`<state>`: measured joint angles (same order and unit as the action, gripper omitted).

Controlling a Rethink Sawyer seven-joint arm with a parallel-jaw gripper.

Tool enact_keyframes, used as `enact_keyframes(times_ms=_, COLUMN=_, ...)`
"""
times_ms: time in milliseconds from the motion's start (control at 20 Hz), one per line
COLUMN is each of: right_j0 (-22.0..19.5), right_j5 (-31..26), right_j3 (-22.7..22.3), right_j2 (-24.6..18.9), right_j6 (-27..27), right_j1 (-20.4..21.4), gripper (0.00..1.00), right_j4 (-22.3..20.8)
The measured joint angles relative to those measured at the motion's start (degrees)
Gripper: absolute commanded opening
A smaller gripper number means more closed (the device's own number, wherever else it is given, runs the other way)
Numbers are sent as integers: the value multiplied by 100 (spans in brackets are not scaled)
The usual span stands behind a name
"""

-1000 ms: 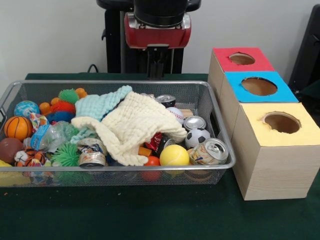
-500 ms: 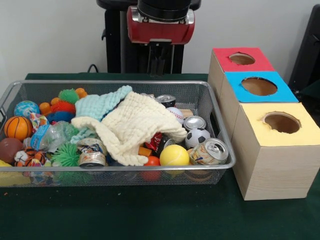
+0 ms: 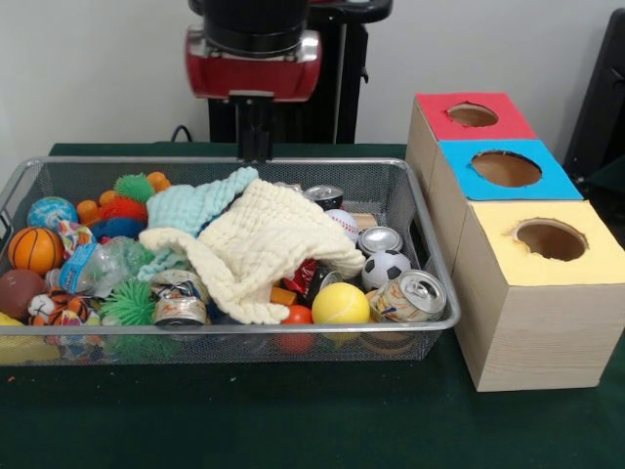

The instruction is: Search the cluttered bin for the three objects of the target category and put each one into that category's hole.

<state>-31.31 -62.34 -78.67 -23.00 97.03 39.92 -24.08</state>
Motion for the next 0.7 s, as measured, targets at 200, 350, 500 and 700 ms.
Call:
enact_keyframes(times_ms=200, right_j0=-241, right_j5=-78, right_j3=252, right_j2=0, right_j6=0, right_j1=-206, gripper=0, right_j4=1)
enact_keyframes(times_ms=350, right_j0=-418, right_j5=-92, right_j3=427, right_j2=0, right_j6=0, right_j1=-366, gripper=0, right_j4=1)
enact_keyframes(times_ms=500, right_j0=-558, right_j5=-91, right_j3=547, right_j2=1, right_j6=0, right_j1=-493, gripper=0, right_j4=-6)
enact_keyframes(times_ms=700, right_j0=-713, right_j5=-92, right_j3=622, right_j2=3, right_j6=0, right_j1=-605, gripper=0, right_j4=-33)
